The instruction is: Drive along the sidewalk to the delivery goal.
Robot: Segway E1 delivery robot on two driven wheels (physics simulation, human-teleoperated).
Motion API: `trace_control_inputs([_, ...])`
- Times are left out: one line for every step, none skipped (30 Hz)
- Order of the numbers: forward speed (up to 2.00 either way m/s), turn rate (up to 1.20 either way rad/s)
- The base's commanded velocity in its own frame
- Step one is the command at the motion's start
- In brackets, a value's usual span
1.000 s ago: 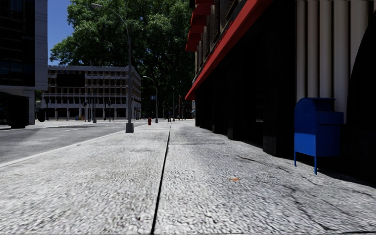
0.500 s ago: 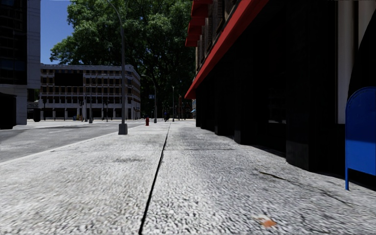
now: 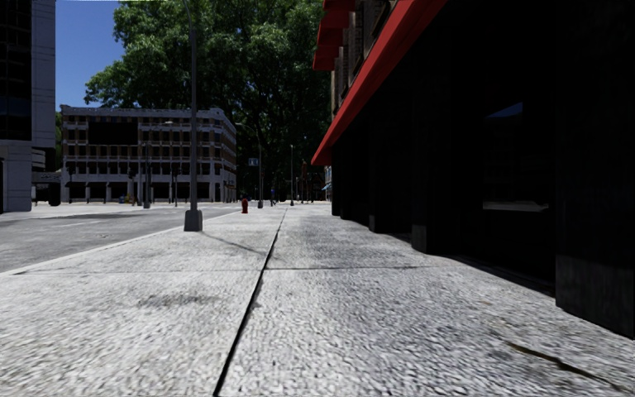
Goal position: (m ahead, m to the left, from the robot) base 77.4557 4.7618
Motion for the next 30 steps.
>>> trace_control_inputs([2.0,0.0])
trace_control_inputs([2.0,0.0])
trace_control_inputs([2.0,0.0])
trace_control_inputs([2.0,0.0])
trace_control_inputs([2.0,0.0])
trace_control_inputs([2.0,0.0])
trace_control_inputs([2.0,0.0])
trace_control_inputs([2.0,0.0])
trace_control_inputs([2.0,0.0])
trace_control_inputs([2.0,0.0])
trace_control_inputs([2.0,0.0])
trace_control_inputs([2.0,0.0])
trace_control_inputs([2.0,0.0])
trace_control_inputs([2.0,0.0])
trace_control_inputs([2.0,0.0])
trace_control_inputs([2.0,0.0])
trace_control_inputs([2.0,0.0])
trace_control_inputs([2.0,0.0])
trace_control_inputs([2.0,0.0])
trace_control_inputs([2.0,0.0])
trace_control_inputs([2.0,0.0])
trace_control_inputs([2.0,0.0])
trace_control_inputs([2.0,0.0])
trace_control_inputs([2.0,0.0])
trace_control_inputs([2.0,0.0])
trace_control_inputs([2.0,0.0])
trace_control_inputs([2.0,0.0])
trace_control_inputs([2.0,0.0])
trace_control_inputs([2.0,0.0])
trace_control_inputs([2.0,0.0])
